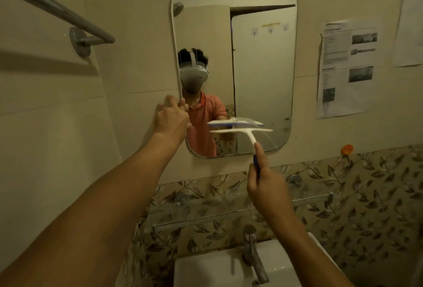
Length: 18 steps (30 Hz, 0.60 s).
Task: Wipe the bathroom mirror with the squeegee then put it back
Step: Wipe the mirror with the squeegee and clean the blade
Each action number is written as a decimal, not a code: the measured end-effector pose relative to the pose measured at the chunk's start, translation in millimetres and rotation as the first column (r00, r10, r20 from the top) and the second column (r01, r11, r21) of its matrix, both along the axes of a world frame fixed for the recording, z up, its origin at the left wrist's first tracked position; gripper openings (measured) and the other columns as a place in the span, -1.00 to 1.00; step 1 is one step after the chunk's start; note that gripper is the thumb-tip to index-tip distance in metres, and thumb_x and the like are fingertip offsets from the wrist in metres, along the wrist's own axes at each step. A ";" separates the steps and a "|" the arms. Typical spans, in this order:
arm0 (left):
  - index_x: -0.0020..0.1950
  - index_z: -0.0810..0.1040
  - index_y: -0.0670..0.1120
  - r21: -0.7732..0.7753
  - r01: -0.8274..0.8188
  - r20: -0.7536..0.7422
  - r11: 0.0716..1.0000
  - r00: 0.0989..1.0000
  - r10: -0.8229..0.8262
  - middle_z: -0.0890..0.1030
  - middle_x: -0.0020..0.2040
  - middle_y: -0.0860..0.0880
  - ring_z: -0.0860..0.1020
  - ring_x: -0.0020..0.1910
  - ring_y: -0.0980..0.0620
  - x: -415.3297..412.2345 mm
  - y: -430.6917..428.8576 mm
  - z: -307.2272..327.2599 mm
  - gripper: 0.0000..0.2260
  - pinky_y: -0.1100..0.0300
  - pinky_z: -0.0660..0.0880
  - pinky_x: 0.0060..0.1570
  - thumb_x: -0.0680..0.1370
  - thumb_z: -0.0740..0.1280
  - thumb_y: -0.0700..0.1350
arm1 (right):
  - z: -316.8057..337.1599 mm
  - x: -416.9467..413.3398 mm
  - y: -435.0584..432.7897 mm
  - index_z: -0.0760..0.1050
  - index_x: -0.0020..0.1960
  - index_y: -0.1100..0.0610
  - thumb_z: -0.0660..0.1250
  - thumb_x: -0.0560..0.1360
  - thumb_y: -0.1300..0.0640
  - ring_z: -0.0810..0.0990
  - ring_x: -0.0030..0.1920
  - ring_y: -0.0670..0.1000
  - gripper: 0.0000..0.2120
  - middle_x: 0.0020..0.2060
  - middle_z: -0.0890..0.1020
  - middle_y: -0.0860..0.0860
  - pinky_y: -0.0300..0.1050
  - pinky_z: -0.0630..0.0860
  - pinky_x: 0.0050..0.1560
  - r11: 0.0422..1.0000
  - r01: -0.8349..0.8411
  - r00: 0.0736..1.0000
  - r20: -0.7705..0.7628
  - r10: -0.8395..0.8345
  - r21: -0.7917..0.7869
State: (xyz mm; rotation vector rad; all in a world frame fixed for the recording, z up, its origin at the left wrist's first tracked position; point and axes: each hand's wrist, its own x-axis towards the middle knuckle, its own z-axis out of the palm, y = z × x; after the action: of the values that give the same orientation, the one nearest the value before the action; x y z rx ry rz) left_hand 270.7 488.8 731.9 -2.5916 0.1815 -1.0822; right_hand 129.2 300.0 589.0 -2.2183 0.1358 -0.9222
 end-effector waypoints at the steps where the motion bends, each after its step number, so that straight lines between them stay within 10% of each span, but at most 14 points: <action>1: 0.57 0.25 -0.12 -0.006 0.002 0.001 1.000 1.000 -0.002 0.28 0.36 -0.24 0.49 0.17 -0.18 0.5 0.0 -0.8 -0.33 0.04 0.53 0.09 0.59 0.31 0.23 | 11.8 3.1 -3.7 -0.13 0.65 -0.22 0.13 0.70 0.04 0.50 -0.45 0.04 -0.35 -0.41 0.51 0.03 0.06 0.53 -0.42 1.000 0.009 1.000 0.017 -0.009 -0.011; 18: 0.59 0.20 -0.13 -0.027 0.012 0.003 1.000 1.000 -0.012 0.27 0.34 -0.22 0.49 0.13 -0.18 3.7 1.1 -2.9 -0.28 0.06 0.53 0.02 0.58 0.32 0.23 | 27.8 22.6 -1.3 -0.20 0.66 -0.16 0.10 0.71 0.04 0.48 -0.43 0.04 -0.34 -0.39 0.48 0.05 -0.03 0.46 -0.44 0.983 0.115 0.993 -0.017 -0.119 -0.146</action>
State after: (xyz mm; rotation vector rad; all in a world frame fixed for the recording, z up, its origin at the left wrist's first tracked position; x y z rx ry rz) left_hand 274.4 489.9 729.0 -2.6162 0.1829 -1.0991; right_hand 151.8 298.7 616.9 -2.3782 0.2192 -0.9950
